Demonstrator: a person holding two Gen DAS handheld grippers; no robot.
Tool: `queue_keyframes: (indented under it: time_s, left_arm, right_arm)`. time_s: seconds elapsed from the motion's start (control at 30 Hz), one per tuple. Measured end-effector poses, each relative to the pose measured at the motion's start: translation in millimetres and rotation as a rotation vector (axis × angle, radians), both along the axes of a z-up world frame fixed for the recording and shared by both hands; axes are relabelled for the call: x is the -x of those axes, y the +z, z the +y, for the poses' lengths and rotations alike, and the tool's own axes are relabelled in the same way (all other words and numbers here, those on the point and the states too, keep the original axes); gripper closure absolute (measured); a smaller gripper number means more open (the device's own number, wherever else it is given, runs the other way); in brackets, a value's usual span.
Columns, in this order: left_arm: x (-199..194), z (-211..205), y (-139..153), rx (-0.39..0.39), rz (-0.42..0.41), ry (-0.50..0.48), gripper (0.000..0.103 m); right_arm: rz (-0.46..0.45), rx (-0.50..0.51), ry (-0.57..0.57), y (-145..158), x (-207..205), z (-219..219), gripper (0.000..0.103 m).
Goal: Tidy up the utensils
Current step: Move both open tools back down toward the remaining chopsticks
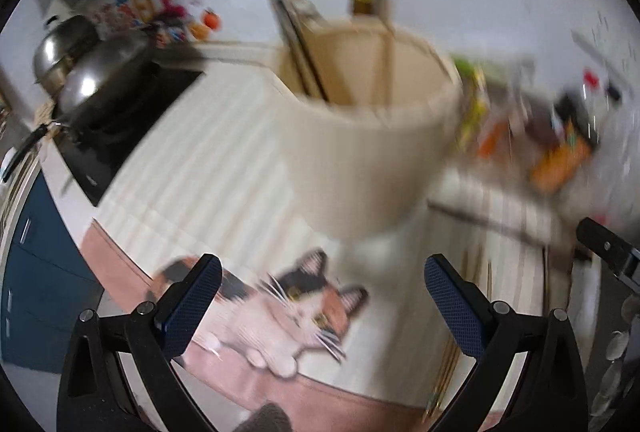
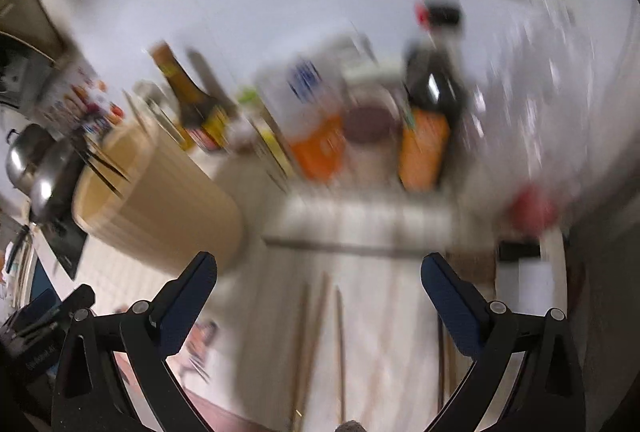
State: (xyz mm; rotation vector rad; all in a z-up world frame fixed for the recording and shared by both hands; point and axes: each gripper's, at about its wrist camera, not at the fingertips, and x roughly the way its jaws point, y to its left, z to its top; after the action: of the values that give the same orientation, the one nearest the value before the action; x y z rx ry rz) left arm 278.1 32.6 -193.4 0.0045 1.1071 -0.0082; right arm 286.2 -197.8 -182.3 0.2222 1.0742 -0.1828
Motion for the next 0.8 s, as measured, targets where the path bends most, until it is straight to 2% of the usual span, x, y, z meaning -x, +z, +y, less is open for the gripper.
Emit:
queue_keyframes:
  time_s: [0.1,0.17,0.2,0.27,0.37,0.47,0.57,0.6,0.63,0.67,0.7,0.8]
  left_arm:
    - [5,-23,-26,-0.011,0.06,-0.043,0.0]
    - [8,-36,-44,-0.041,0.09,-0.062,0.0]
    - [9,-40,-50,-0.057,0.102,-0.068,0.0]
    - [9,-45,-64,-0.083,0.124,-0.076,0.0]
    - [9,-49,-86,-0.13,0.163,-0.086,0.0]
    - [10,-48,-99,-0.14,0.188,-0.089,0.001]
    - [11,-51,-105,-0.122,0.202,-0.102,0.002]
    - [11,-54,-106,-0.108,0.205,-0.113,0.003]
    - [11,-58,-107,-0.089,0.209,-0.127,0.011]
    - [10,-63,-108,-0.072,0.214,-0.141,0.022]
    - [9,-70,-109,-0.052,0.227,-0.161,0.027]
    - [7,-92,-116,-0.004,0.247,-0.208,0.033]
  right_arm:
    - [0.087,-0.023,-0.024,-32,12,-17,0.002]
    - [0.149,-0.048,-0.025,-54,17,-23,0.026]
    - [0.179,-0.05,-0.021,-64,20,-24,0.042]
    - [0.238,-0.065,0.0,-87,19,-21,0.046]
    - [0.323,-0.094,0.037,-123,18,-11,0.047]
    - [0.376,-0.08,0.075,-145,18,4,0.05]
    - [0.394,-0.009,0.12,-155,25,19,0.074]
    - [0.385,0.013,0.124,-156,27,20,0.083]
    - [0.383,0.011,0.11,-158,29,16,0.094]
    - [0.381,-0.001,0.088,-159,32,10,0.095]
    - [0.385,-0.002,0.065,-159,35,4,0.095]
    - [0.397,0.002,0.013,-161,44,-14,0.096]
